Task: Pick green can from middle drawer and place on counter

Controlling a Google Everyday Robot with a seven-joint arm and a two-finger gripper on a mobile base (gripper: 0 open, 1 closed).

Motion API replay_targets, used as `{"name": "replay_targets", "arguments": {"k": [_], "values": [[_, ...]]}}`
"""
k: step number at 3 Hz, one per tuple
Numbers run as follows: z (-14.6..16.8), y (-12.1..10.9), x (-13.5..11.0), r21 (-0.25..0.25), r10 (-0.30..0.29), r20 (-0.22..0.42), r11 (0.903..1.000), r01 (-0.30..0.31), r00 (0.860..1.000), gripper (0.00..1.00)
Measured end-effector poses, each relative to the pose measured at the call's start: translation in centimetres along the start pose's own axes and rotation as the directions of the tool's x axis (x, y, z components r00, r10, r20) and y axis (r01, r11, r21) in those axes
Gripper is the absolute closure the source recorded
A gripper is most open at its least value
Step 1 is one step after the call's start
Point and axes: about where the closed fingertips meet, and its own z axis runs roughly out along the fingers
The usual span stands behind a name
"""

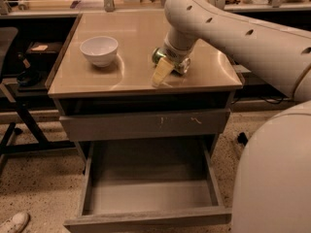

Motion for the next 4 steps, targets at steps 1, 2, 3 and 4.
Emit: {"name": "replay_targets", "arguments": {"k": [1, 2, 3, 4], "values": [[0.0, 0.0, 0.0, 0.000, 0.000, 0.000, 1.0000, 0.000, 1.000, 0.00], [-5.1, -1.7, -1.4, 0.045, 0.007, 0.050, 0.9990, -0.009, 0.999, 0.00], [-14.6, -3.6, -3.2, 0.147, -0.012, 0.144, 0.9891, -0.009, 0.990, 0.00], [-17.2, -3.7, -3.6, 0.171, -0.017, 0.172, 0.9852, -0.013, 0.985, 0.00]]}}
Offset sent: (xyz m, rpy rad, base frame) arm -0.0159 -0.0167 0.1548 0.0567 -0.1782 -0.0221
